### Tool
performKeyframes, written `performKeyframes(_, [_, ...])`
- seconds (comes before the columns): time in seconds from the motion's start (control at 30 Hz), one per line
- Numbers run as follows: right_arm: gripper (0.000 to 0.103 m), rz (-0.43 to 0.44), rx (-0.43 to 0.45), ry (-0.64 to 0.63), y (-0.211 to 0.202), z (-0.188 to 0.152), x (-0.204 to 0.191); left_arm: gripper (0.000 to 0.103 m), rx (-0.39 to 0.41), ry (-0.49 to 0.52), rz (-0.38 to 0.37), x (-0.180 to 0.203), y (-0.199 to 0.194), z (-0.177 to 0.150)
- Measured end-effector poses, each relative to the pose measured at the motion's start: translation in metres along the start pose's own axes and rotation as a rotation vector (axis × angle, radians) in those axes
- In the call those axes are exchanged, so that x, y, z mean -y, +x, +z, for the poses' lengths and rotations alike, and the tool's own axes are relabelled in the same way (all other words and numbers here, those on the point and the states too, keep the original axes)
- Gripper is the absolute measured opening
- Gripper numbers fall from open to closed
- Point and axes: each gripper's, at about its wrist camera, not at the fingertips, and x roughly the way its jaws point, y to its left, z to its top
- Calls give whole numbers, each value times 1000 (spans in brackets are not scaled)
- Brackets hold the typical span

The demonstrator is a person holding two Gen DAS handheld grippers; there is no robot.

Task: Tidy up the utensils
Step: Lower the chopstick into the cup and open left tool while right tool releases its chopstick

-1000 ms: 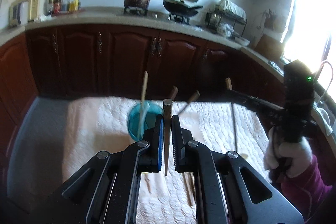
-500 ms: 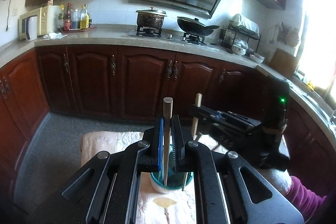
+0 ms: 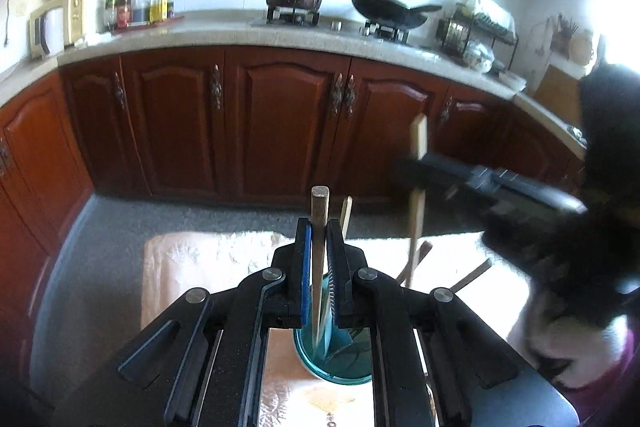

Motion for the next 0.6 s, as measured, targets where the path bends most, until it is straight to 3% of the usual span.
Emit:
performKeyframes(0.2, [5,-1,41,6,-9,6,-1,6,-47,-7,15,1,17,-13])
performKeyframes(0.6, [5,-3,43,21,-8,3,-2,6,-102,-40,27,-7,33,-28])
